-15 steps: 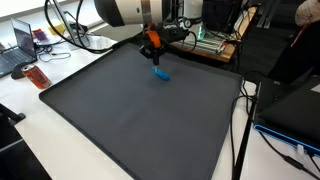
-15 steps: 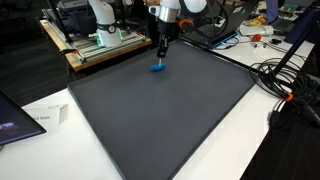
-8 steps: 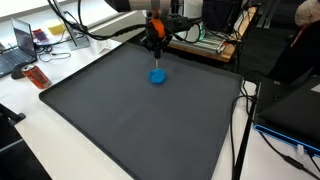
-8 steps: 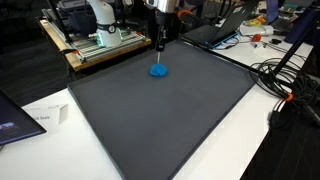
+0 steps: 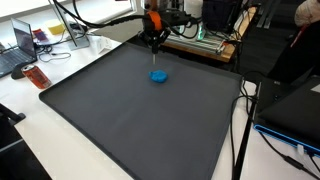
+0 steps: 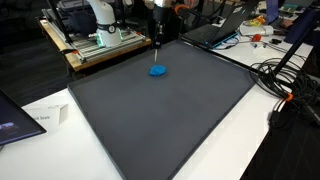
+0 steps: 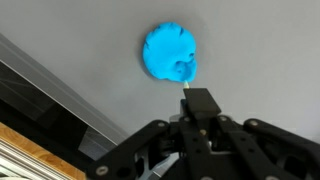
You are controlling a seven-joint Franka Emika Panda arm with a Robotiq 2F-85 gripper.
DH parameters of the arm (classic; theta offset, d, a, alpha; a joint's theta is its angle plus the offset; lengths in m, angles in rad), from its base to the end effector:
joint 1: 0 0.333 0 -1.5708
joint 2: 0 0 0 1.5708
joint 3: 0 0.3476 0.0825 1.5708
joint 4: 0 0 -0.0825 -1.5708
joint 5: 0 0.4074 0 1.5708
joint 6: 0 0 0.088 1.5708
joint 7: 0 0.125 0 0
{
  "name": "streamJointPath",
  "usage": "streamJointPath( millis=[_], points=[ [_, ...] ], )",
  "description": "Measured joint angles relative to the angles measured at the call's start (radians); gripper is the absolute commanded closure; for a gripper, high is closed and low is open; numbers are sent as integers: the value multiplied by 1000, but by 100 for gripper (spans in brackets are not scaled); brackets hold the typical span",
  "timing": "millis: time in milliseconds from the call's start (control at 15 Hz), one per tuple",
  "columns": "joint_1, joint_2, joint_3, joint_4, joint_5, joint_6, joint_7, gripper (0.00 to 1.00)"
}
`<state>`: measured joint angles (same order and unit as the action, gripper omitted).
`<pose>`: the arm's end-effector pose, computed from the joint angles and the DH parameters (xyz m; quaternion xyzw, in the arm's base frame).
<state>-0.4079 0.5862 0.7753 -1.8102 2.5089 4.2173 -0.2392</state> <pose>0.5043 0.0563 0.3003 0.4304 -0.8986 0.0677 0.0517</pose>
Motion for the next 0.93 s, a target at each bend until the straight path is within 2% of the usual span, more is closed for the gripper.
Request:
streamJointPath(
  millis=[133,200,600,667,933],
  points=[
    [-11,0,-7,0,0,0,18,97],
    [-21,0,-7,0,0,-1,32,88],
    [-51,-9,-3,0,0,-1,42,88],
    [-51,-10,-2,0,0,-1,42,97],
    [-46,-8,-6,4,0,-3,43,97]
  ],
)
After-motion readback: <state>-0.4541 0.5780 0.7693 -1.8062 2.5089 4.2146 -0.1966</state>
